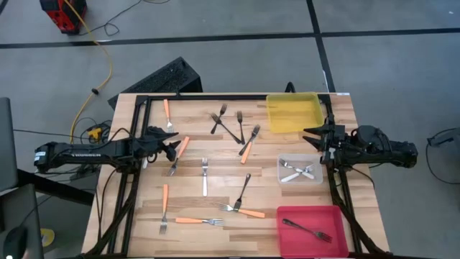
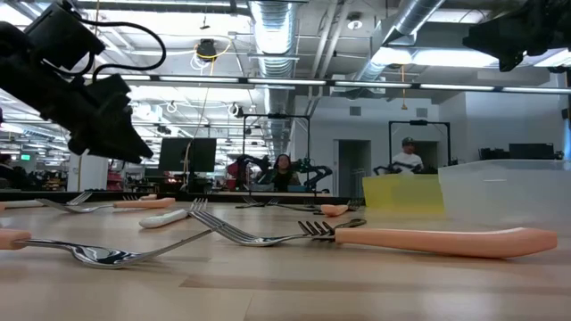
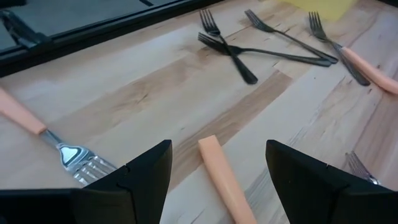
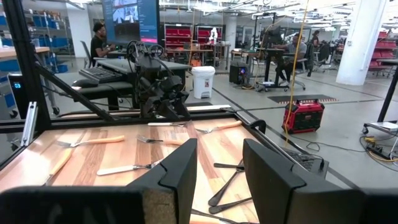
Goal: Sort silverware by color (type)
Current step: Put the orange fork into the yellow bin
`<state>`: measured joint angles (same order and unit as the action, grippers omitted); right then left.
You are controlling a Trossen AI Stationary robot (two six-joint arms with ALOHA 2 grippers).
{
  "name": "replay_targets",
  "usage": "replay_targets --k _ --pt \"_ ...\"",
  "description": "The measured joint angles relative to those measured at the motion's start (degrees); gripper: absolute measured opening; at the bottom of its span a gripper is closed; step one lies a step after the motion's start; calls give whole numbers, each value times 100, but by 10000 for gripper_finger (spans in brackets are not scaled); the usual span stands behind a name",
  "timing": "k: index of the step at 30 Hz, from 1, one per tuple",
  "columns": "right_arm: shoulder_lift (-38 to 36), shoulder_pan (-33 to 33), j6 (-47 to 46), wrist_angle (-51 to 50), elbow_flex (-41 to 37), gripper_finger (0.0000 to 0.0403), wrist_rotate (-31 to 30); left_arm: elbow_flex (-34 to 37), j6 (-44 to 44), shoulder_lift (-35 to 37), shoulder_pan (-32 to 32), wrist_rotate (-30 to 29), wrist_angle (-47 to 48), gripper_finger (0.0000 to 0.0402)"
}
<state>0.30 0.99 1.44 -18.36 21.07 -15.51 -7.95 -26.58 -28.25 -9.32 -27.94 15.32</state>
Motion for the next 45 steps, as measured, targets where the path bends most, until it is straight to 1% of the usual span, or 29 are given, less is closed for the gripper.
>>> replay_targets --k 10,17,23,29,34,39,45 --pt "0 0 1 -1 -1 155 0 0 -57 0 0 -297 76 243" --pt "0 1 2 0 -1 155 0 -29 -116 -77 -2 -346 213 243" --pt "0 -1 4 -4 -1 155 -2 -334 -163 -535 -2 -359 345 243" --pt "0 1 1 -4 -1 155 0 -633 -357 -1262 0 -338 366 243" --pt "1 0 1 -5 -1 155 -2 -708 -411 -1907 8 -310 355 243" --pt "0 1 2 -13 -1 155 -2 -708 -346 -2270 173 -299 103 243" --pt "0 -1 1 -36 -1 155 -2 -708 -386 -2426 420 -738 -14 243"
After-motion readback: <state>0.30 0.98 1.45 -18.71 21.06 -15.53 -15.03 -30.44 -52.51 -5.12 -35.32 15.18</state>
